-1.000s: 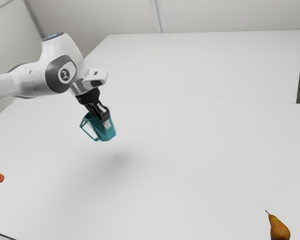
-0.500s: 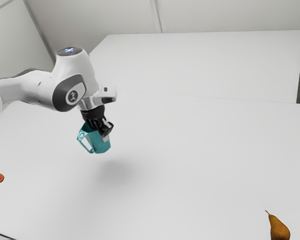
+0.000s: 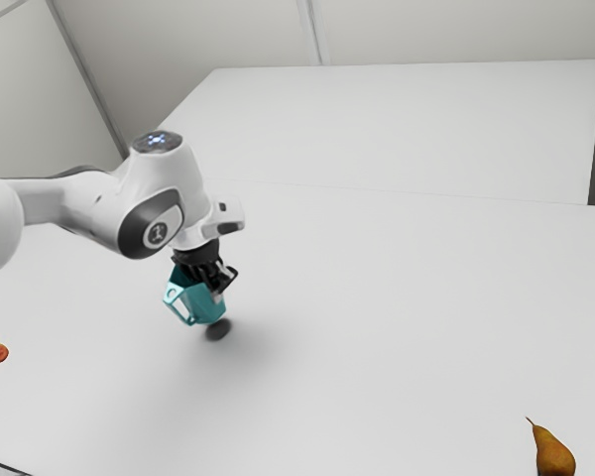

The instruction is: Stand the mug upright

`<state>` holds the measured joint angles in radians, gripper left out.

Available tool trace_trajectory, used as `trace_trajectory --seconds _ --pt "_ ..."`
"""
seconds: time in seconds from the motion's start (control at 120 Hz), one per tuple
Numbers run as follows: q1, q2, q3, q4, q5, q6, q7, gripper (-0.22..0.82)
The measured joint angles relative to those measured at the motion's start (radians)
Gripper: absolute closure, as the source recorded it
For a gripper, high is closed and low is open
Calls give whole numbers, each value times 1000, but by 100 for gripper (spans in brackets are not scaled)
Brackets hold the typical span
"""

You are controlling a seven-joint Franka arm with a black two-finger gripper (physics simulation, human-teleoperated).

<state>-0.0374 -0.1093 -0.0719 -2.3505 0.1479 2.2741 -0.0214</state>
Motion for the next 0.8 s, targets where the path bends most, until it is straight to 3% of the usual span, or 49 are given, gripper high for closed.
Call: trace_trajectory --seconds 0.8 --pt "-10 98 2 0 33 59 -155 77"
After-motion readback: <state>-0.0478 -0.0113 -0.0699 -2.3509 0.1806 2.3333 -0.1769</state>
